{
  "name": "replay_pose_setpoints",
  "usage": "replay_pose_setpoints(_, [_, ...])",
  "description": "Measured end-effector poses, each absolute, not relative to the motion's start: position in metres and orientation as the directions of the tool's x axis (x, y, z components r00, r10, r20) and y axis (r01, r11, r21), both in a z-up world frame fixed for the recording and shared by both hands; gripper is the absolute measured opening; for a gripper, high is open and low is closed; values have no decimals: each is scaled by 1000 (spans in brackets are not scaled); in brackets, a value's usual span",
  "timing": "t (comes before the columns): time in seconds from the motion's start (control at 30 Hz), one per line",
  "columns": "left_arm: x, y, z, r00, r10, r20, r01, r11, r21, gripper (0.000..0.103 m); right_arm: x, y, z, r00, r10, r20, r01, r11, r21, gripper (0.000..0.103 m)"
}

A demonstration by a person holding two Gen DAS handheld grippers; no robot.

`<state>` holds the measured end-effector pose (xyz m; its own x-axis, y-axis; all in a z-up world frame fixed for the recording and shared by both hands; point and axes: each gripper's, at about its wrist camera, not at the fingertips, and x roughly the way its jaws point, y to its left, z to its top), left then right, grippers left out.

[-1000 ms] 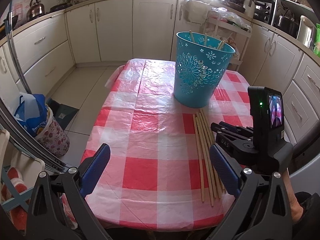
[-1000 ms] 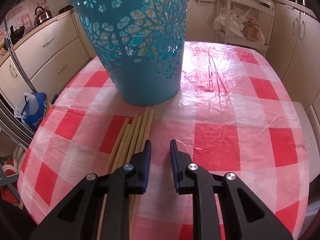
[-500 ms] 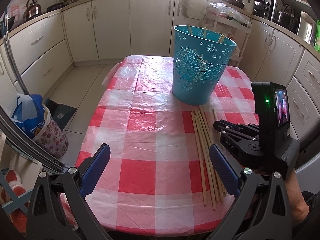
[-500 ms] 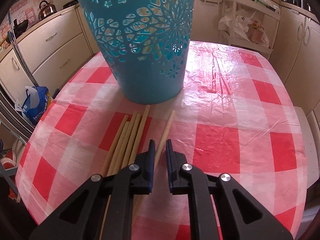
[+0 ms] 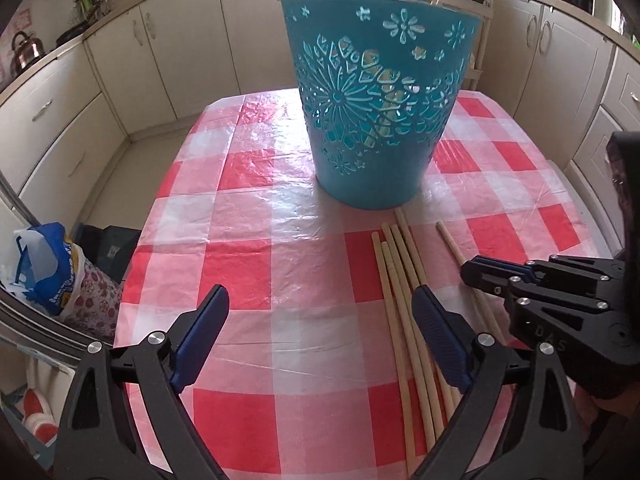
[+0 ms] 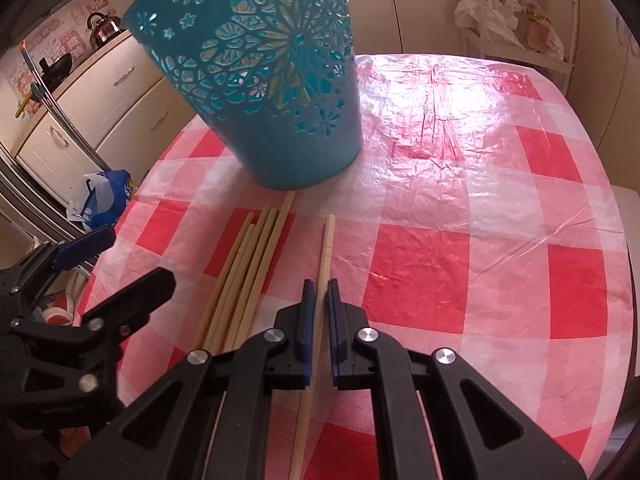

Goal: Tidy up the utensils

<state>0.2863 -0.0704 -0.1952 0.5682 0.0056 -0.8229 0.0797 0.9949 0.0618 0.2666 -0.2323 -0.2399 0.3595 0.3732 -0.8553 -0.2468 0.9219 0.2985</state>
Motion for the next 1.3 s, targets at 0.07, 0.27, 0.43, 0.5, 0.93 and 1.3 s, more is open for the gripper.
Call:
replay_pose_setpoints(0.07, [290,-70,-204,549,6,-836,79,995,59,87,266,-233,-239,362,377,-853,-248,921,302,7])
replay_pose_setpoints(0.27, [296,-73,-219,526,23,-850,76,994,74,87,265,-230,-238,370,364,-855,-257,924,283,7])
replay_pose_setpoints(0.43, [298,-81,-227,522,46,-852,93,990,111,87,265,-230,-238,369,364,-855,-260,924,281,7])
replay_pose_setpoints(0.5, [298,-79,-228,521,52,-852,87,990,113,87,265,-230,-238,369,362,-856,-260,925,279,7])
replay_pose_setpoints(0.93, [313,-89,-223,522,-38,-852,145,988,45,38,262,-211,-238,397,279,-875,-324,934,151,7])
replay_pose_setpoints(1.3, [315,-69,-214,492,-185,-850,120,982,-145,4,269,-231,-240,366,361,-858,-252,926,282,6])
